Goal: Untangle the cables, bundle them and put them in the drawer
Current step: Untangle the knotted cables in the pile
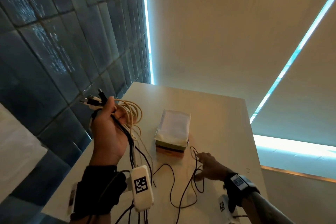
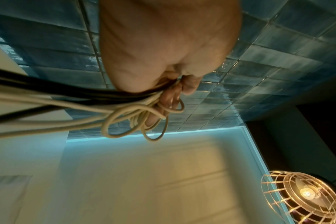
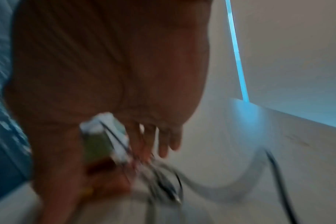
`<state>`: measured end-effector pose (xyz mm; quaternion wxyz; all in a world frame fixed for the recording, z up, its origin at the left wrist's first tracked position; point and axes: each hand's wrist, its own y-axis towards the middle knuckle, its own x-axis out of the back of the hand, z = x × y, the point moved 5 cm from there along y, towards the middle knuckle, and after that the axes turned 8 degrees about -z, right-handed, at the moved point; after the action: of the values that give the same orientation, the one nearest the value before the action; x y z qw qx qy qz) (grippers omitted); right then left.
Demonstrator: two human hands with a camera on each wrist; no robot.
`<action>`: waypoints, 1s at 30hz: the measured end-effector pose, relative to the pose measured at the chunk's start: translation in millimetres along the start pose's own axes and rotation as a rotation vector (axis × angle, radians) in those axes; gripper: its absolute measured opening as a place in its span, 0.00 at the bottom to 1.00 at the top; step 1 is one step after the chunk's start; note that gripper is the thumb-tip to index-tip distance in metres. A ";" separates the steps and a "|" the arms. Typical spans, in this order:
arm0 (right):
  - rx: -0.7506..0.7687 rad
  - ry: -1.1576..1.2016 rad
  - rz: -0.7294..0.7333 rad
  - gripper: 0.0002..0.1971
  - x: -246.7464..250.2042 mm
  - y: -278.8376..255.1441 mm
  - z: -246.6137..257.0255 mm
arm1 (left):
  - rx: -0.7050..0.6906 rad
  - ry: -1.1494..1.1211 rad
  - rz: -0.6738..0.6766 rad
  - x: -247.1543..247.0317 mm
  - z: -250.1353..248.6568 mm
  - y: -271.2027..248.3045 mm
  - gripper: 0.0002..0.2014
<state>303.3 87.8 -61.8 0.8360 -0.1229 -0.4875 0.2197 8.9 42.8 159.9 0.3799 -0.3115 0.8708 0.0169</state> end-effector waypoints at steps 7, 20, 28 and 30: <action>0.430 0.488 -0.179 0.17 69.2 -45.4 126.0 | 0.099 0.050 0.103 -15.2 29.6 -9.3 0.12; 0.578 0.764 -0.421 0.09 84.2 -92.2 150.1 | 0.129 0.096 0.146 -26.9 39.8 -17.9 0.15; 0.448 0.597 -0.849 0.09 136.3 -150.4 93.7 | 0.021 0.360 0.216 -32.4 61.2 -19.0 0.20; 0.329 0.683 -0.991 0.12 155.3 -167.6 53.1 | -0.005 0.407 0.217 -28.9 56.9 -13.8 0.24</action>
<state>365.1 16.7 153.0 0.9553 0.1850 -0.1514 -0.1737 68.6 62.1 141.8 0.1915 -0.2140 0.9579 -0.0033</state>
